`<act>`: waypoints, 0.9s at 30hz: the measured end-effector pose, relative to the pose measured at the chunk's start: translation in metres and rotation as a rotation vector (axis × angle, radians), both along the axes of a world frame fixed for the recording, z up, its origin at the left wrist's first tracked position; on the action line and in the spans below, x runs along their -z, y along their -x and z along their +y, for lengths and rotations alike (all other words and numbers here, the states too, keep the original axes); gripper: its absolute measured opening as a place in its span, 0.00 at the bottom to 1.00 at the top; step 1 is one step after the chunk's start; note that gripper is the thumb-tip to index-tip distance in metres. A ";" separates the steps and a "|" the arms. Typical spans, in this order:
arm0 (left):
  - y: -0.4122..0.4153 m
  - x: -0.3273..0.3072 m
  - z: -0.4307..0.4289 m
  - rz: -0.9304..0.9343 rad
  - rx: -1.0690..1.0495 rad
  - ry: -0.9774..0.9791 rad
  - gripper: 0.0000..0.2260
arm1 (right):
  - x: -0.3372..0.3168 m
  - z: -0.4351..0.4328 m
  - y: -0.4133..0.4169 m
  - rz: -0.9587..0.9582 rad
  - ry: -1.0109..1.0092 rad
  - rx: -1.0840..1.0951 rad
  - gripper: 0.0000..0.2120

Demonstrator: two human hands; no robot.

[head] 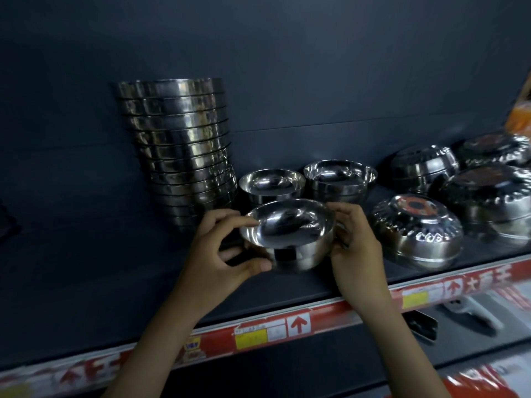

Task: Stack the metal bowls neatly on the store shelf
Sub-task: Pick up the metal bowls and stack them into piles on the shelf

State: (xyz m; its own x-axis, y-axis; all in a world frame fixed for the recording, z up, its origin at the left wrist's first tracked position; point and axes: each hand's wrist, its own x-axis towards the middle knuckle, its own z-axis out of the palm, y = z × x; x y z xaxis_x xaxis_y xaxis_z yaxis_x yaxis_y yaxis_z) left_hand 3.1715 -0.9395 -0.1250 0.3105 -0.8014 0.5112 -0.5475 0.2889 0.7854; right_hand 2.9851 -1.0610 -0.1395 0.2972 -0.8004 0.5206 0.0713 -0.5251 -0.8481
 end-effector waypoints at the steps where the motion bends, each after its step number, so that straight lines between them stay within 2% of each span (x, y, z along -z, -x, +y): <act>1: 0.000 -0.001 0.000 0.009 -0.004 0.007 0.22 | 0.000 -0.001 0.000 0.004 -0.001 -0.002 0.34; 5: 0.002 -0.002 0.000 0.059 0.022 0.008 0.22 | 0.002 -0.004 0.000 -0.011 -0.047 0.005 0.30; 11: 0.000 -0.001 0.000 0.163 0.067 -0.036 0.29 | -0.004 0.003 -0.004 -0.031 -0.120 0.052 0.27; 15: 0.000 -0.001 -0.001 0.192 0.092 -0.050 0.24 | -0.008 0.010 -0.004 -0.035 -0.100 0.075 0.16; 18: 0.001 -0.001 0.000 0.193 0.096 -0.032 0.24 | -0.010 0.016 -0.004 -0.035 -0.043 0.048 0.16; 22: 0.004 -0.004 -0.001 0.206 0.092 0.065 0.25 | -0.012 0.024 -0.002 -0.118 0.031 0.054 0.17; 27: 0.011 -0.019 -0.016 0.273 0.014 0.277 0.24 | -0.022 0.025 -0.017 -0.293 0.119 0.135 0.17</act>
State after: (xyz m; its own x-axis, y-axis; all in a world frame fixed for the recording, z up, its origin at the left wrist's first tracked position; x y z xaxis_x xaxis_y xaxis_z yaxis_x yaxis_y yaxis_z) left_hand 3.1602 -0.9552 -0.1061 0.4555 -0.6497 0.6086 -0.3235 0.5161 0.7931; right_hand 3.0019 -1.0356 -0.1176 0.0167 -0.7507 0.6604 0.2255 -0.6406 -0.7340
